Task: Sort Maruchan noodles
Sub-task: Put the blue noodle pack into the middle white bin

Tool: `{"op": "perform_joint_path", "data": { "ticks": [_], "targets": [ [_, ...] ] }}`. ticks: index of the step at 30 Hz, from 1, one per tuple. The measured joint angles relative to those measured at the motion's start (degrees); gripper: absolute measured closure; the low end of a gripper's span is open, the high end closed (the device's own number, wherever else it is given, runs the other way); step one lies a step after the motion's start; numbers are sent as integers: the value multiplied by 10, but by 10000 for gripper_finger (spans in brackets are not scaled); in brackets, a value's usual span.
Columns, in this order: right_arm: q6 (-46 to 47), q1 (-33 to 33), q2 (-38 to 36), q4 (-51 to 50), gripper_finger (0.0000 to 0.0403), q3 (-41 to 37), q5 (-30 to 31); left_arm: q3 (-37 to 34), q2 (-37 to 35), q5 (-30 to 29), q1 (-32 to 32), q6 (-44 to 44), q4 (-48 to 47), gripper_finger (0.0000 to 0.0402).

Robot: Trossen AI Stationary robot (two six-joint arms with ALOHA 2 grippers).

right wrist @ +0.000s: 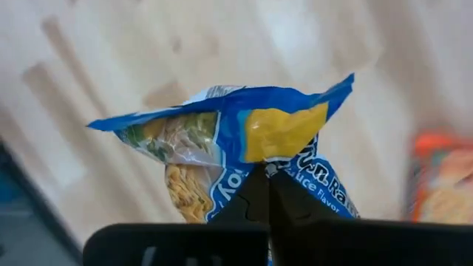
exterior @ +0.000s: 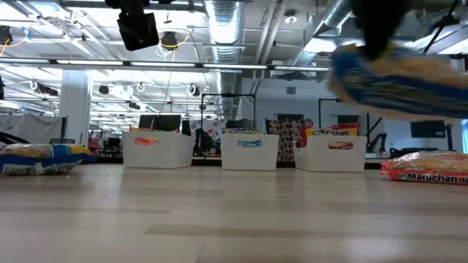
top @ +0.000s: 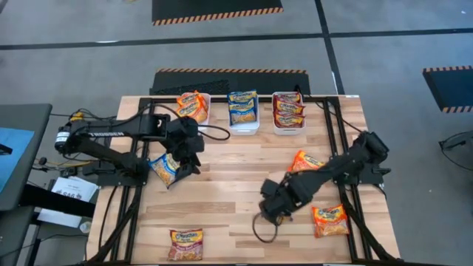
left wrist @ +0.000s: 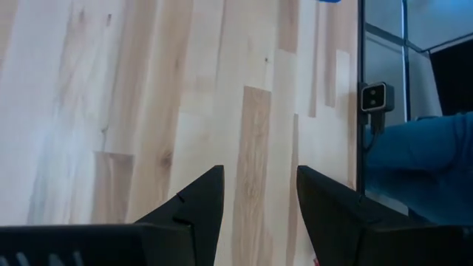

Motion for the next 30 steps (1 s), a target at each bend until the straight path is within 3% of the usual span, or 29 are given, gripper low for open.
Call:
{"op": "perform_joint_path", "data": {
  "ticks": [13, 22, 30],
  "targets": [
    [-339, -223, 0, 53, 398, 79, 78, 0, 0, 0, 76, 14, 2, 246],
    [-559, -383, 0, 152, 398, 112, 62, 0, 0, 0, 155, 14, 2, 246],
    [-644, -476, 1, 273, 398, 113, 30, 0, 0, 0, 223, -2, 11, 246]
  ]
}}
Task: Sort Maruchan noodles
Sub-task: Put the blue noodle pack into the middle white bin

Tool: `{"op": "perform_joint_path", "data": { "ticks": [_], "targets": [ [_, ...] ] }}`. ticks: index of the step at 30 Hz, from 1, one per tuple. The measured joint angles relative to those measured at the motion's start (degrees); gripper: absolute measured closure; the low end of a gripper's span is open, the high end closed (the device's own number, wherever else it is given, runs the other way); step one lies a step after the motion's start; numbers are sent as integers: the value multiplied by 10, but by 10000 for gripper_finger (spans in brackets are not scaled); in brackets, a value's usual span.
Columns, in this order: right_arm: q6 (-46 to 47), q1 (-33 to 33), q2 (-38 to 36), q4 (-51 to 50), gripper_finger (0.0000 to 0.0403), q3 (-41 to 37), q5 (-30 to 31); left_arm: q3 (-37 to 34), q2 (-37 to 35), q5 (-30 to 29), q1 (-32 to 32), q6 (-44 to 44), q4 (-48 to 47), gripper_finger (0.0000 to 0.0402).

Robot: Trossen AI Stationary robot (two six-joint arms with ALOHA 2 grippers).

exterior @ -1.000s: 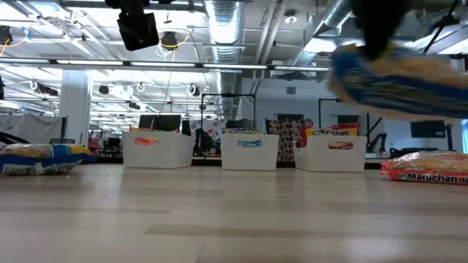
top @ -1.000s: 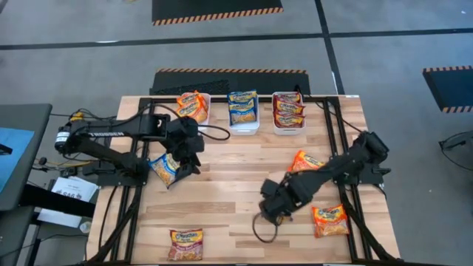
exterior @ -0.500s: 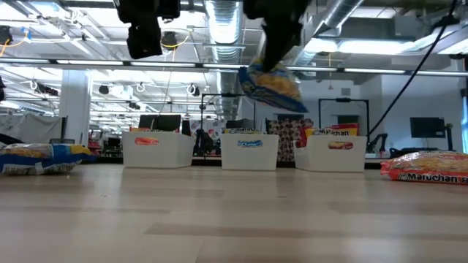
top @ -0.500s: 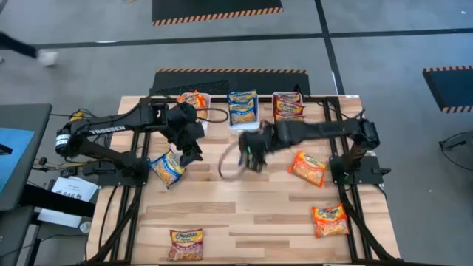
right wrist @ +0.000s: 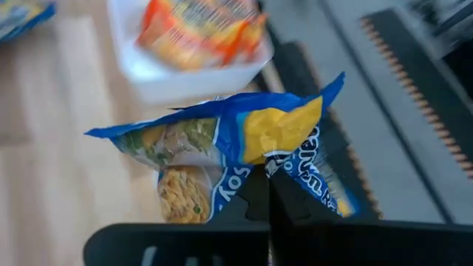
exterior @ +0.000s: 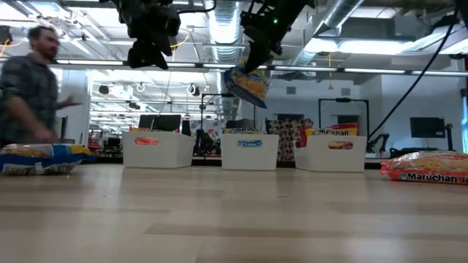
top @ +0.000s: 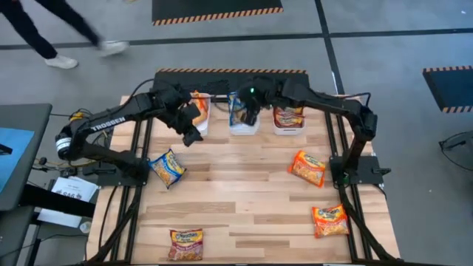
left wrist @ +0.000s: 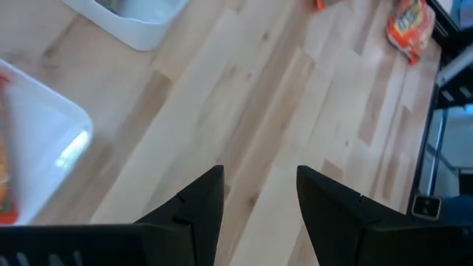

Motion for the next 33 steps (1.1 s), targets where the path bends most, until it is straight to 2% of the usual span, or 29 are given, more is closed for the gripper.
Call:
{"op": "perform_joint_path", "data": {
  "ticks": [6, 11, 19, 26, 33],
  "targets": [
    [-59, -34, 0, 108, 398, -10, 0, 0, 0, 0, 28, -1, 3, 246],
    [-128, -40, 8, 152, 398, -37, -3, 0, 0, 0, 38, -1, 3, 246],
    [-187, -34, 57, 126, 398, -45, 4, 0, 0, 0, 40, -1, 3, 246],
    [-195, -24, 88, 101, 398, -46, 12, 0, 0, -1, 40, -1, 3, 246],
    [-231, -24, 119, 81, 398, -43, 47, 0, 0, -4, 40, 0, 3, 246]
  ]
}}
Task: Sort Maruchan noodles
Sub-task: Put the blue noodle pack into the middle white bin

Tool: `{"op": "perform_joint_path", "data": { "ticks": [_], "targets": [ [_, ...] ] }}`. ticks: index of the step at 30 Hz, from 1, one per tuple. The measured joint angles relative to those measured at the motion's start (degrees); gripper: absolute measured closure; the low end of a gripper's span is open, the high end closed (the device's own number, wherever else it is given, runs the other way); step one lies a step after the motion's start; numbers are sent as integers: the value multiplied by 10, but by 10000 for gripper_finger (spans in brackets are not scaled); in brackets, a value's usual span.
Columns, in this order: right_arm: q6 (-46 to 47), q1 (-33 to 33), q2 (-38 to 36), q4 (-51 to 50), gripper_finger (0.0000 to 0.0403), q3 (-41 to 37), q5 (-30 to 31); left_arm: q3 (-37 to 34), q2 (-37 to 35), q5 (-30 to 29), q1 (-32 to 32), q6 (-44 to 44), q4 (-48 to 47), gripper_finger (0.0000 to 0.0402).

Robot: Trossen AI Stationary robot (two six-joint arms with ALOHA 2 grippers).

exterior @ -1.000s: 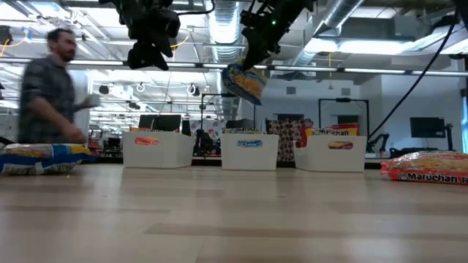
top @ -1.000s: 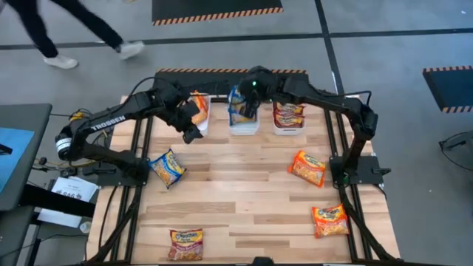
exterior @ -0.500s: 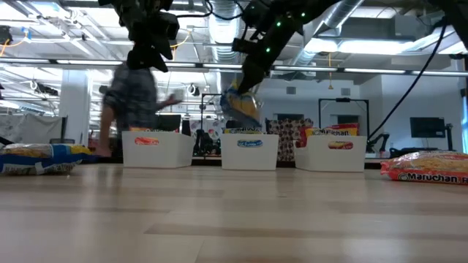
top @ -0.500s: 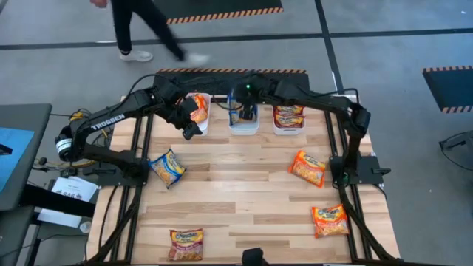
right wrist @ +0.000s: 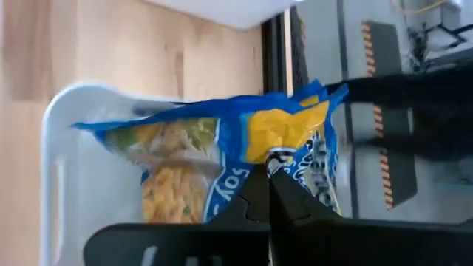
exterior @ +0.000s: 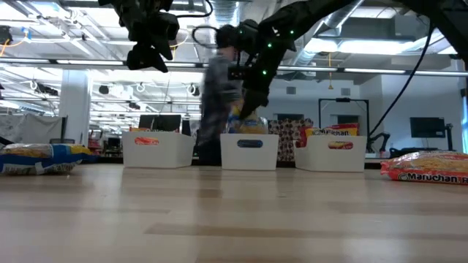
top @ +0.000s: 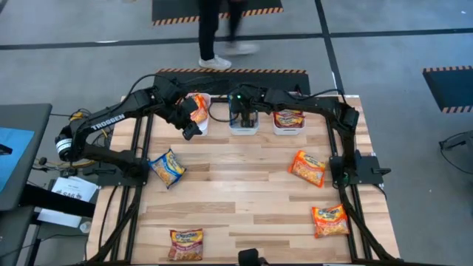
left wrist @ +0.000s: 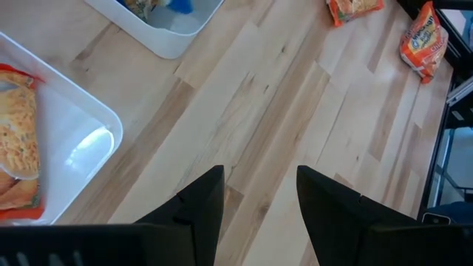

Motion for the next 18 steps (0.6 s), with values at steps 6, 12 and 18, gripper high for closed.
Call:
{"op": "perform_joint_path", "data": {
  "ticks": [6, 12, 18],
  "targets": [
    [-2, 5, 13, -36, 392, -2, 5, 0, 0, 0, 0, 0, 0, 246],
    [-2, 11, 13, -35, 375, -2, 4, 0, 0, 0, 0, 0, -1, 246],
    [-2, 13, 13, -62, 342, -2, -2, 0, 0, 0, 0, 1, -1, 246]
  ]
}}
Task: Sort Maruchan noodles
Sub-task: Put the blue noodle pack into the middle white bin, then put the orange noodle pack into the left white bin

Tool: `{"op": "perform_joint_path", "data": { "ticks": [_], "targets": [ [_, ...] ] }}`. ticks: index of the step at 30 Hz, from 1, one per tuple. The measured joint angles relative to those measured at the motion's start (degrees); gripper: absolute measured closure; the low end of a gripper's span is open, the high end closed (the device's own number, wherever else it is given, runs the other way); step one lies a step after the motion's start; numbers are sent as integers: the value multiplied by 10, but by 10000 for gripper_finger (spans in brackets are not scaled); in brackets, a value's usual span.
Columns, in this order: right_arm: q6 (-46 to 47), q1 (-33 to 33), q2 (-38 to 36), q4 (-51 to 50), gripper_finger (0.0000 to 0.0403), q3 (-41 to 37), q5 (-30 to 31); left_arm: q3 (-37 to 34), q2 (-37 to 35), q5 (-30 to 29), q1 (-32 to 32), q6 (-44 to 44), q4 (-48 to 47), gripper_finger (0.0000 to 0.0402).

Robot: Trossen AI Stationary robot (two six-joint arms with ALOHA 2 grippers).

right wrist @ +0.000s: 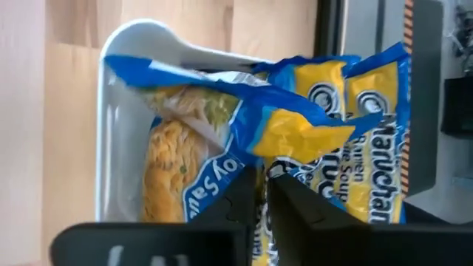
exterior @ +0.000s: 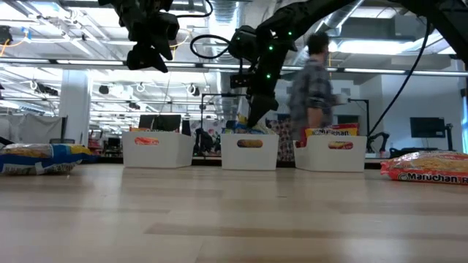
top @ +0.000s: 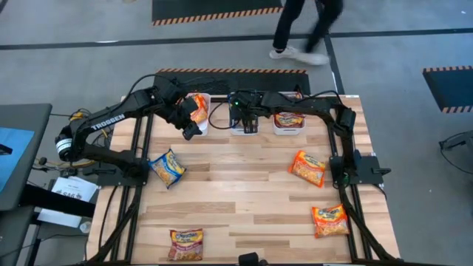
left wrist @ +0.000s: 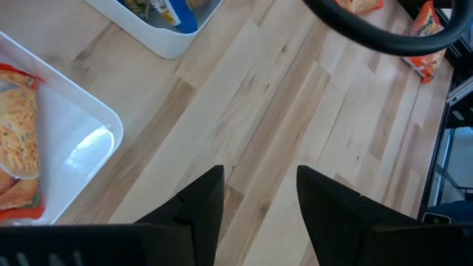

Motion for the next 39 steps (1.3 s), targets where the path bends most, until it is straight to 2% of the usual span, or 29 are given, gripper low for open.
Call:
{"op": "perform_joint_path", "data": {
  "ticks": [11, 21, 29, 39],
  "targets": [
    [1, 0, -1, -10, 281, 26, 2, 0, 0, 0, 0, -1, 0, 246],
    [35, 0, -1, -54, 257, 84, 4, 0, 0, 0, 0, -1, 0, 246],
    [110, 0, -1, -213, 255, 163, -1, 0, 0, 0, 0, -1, -5, 246],
    [294, 11, -14, -442, 255, 271, -87, 0, 0, 40, -3, -17, -78, 246]
  ]
}}
